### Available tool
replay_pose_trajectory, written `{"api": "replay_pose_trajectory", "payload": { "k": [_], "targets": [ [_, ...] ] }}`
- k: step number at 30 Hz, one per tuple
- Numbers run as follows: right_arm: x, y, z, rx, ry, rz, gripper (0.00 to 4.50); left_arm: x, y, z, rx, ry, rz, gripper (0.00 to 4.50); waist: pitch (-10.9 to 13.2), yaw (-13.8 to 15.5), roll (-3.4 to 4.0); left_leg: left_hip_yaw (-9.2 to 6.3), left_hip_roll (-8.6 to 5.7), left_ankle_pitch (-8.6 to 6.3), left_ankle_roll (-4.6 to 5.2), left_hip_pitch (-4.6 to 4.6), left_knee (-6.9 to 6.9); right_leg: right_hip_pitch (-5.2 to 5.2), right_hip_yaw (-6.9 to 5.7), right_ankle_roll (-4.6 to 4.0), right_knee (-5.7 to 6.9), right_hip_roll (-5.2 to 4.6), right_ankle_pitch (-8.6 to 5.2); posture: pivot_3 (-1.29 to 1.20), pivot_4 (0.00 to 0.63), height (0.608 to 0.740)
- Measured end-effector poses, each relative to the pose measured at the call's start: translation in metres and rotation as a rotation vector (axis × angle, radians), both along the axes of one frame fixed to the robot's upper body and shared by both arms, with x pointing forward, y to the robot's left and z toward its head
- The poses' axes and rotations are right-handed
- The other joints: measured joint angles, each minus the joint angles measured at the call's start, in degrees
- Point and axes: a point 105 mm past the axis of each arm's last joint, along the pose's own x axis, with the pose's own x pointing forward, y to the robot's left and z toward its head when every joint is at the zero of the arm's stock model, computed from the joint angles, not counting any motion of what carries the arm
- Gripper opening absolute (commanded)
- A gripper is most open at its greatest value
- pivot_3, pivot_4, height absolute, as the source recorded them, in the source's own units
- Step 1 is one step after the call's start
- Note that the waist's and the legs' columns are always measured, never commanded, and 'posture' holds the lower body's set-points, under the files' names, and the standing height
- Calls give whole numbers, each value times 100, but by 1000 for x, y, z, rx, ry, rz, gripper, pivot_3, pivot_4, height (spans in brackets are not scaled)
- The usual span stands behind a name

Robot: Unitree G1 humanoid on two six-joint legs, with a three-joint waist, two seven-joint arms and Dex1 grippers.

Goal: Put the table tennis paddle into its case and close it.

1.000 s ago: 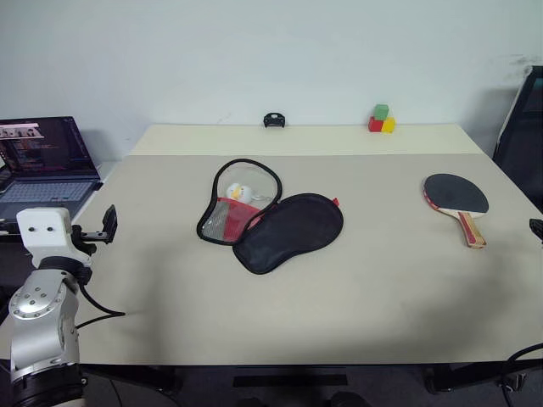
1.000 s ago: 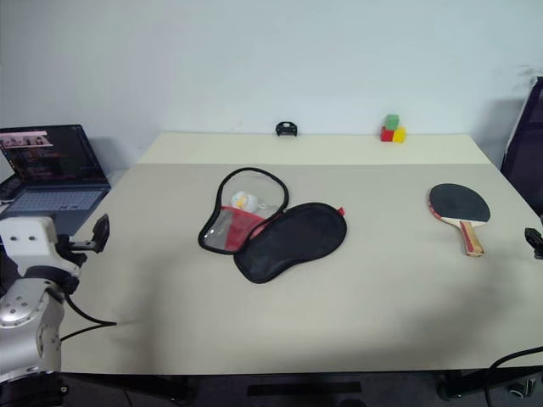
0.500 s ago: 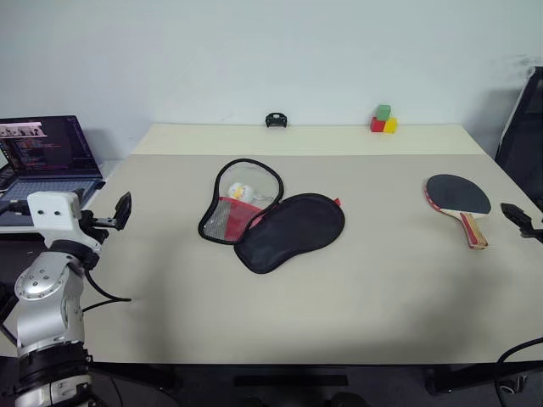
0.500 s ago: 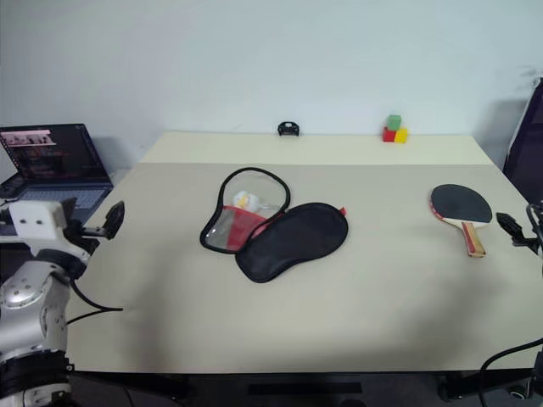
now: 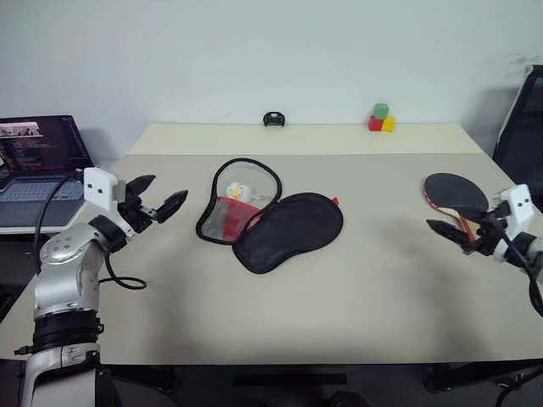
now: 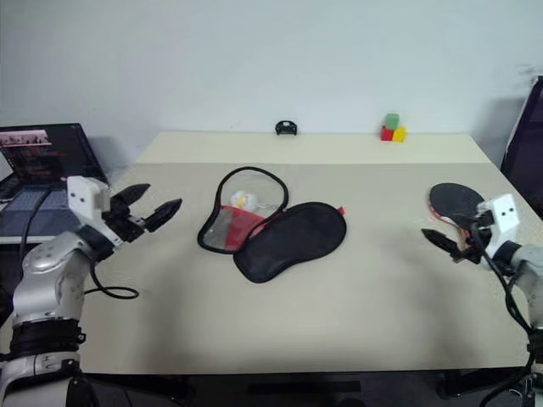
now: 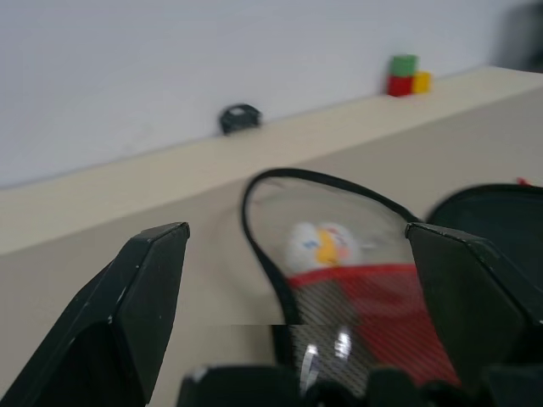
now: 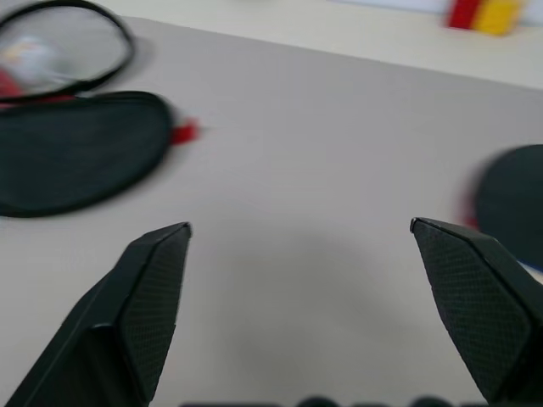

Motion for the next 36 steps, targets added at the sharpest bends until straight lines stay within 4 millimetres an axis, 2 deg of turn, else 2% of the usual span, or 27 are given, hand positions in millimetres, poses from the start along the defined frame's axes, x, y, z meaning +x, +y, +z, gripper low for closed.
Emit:
{"api": "replay_pose_trajectory", "payload": {
  "k": [5, 9, 12, 21, 25, 32, 36],
  "targets": [
    [-8, 36, -4, 40, 77, 68, 4500, -13, -6, 2, 23, 49, -122, 4453, 0, -1, 0, -7, 0, 0, 1, -14, -2, -13, -5, 0, -3, 0, 0, 0, 150, 740],
    [-12, 78, -23, 97, 148, 169, 4500, -19, -10, -2, 39, 86, -180, 4453, 0, -1, -1, -10, 0, 0, 1, -30, 3, -29, -7, 0, 0, 0, 0, 0, 150, 740],
    [-8, 98, -37, 125, 202, 184, 4500, -22, -16, -4, 51, 101, -219, 4453, 0, 2, -1, -11, -2, 0, 0, -54, 10, -54, -7, 0, 5, 0, 1, 0, 150, 740],
    [25, 120, -53, 167, 259, 105, 4500, -27, -28, -3, 70, 114, -286, 4453, 0, -8, -1, -7, -3, 2, -2, -75, 8, -79, -4, 1, 7, 1, 1, 0, 150, 740],
    [32, 132, -68, 162, 309, 101, 4500, -28, -31, -4, 75, 121, -309, 4453, 0, -12, -1, -7, -3, 2, -1, -75, 8, -80, -5, 1, 8, 1, 1, 0, 150, 740],
    [42, 159, -67, 185, 324, 144, 4500, -28, -34, -3, 81, 122, -321, 4453, -1, -38, -2, -7, -2, 2, -1, -69, 9, -81, -2, 1, 17, 5, 2, 0, 150, 740],
    [43, 180, -66, 211, 339, 189, 4500, -28, -34, -2, 82, 117, -323, 4453, -1, -37, -2, -6, -2, 2, -1, -71, 9, -83, -2, 0, 15, 5, 2, 0, 150, 740]
  ]
}}
